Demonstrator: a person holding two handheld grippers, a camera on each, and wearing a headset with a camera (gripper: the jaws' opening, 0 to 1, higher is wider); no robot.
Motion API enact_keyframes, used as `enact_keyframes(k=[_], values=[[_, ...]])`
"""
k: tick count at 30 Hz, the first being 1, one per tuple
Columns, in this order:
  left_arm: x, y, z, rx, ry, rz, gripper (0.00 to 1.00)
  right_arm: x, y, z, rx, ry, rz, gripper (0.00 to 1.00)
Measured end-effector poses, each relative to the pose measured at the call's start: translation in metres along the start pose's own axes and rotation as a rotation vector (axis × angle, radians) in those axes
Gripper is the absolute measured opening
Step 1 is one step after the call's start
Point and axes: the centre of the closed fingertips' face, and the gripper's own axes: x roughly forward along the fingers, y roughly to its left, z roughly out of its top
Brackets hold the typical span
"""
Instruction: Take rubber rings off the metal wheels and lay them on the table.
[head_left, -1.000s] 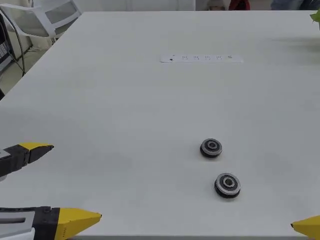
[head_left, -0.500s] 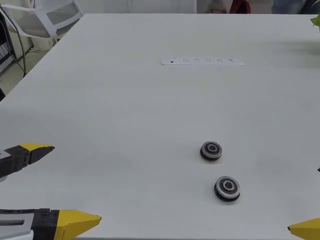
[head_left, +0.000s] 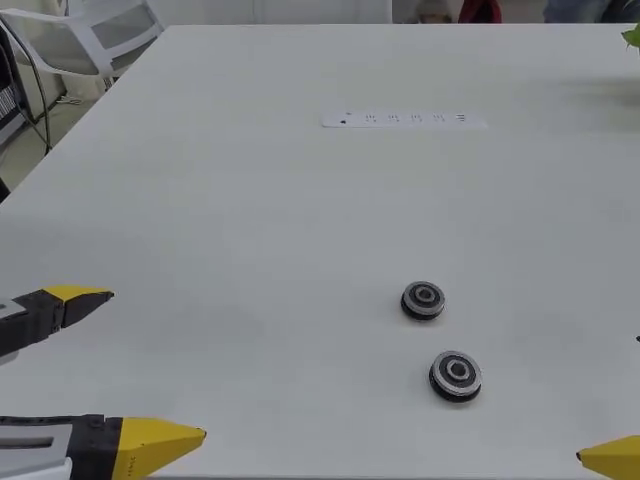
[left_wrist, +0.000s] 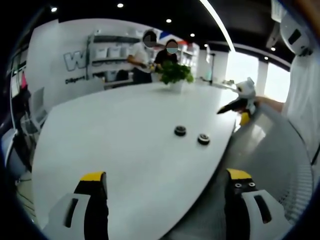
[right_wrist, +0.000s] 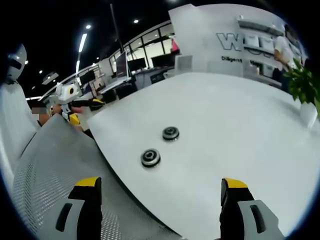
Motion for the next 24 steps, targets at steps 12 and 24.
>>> enact_keyframes(k=[12,24], values=[[-0.0004,-0.0017,0.0002,-0.001,-0.005,-0.002,0.98,-0.0004,-0.0003,-0.0003,0.003,-0.009,-0.006,0.99],[0.0013,-0.0046,0.0056,-0.001,-0.017,-0.011,0.97,-0.0002,-0.0007,0.0036,0.001,-0.028,-0.007,0.97]])
